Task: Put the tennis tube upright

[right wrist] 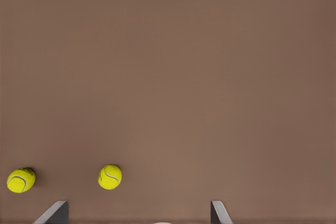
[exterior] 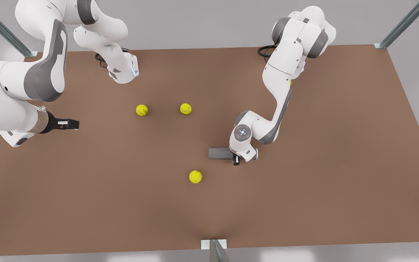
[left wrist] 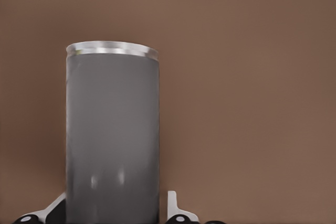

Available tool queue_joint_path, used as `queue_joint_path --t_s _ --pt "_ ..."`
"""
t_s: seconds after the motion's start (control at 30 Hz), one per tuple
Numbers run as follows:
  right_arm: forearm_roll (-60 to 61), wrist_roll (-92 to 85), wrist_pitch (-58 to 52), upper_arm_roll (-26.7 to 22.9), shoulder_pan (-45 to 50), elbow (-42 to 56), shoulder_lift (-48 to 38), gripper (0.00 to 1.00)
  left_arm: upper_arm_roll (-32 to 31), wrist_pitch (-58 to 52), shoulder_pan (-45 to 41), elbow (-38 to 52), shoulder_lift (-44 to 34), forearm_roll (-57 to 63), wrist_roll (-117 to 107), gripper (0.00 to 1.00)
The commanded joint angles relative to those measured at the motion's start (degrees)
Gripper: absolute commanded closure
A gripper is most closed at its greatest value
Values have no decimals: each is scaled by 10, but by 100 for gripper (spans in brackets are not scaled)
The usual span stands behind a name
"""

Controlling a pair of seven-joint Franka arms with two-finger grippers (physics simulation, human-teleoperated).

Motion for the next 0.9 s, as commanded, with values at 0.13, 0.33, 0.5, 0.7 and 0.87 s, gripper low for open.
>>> queue_joint_path --t_s 0.13,0.33,0.5,0.7,0.87 --pt "0 7 0 0 0 0 0 0 0 0 5 0 0 -1 -30 19" --pt "0 7 0 0 0 0 0 0 0 -1 5 0 1 -1 -29 22" --pt "0 7 0 0 0 0 0 0 0 -3 6 -3 1 -2 0 25" --pt "0 6 0 0 0 1 0 0 0 0 6 -2 8 -2 18 27" --pt "1 6 0 0 0 1 0 0 0 -3 10 -2 7 -2 36 30"
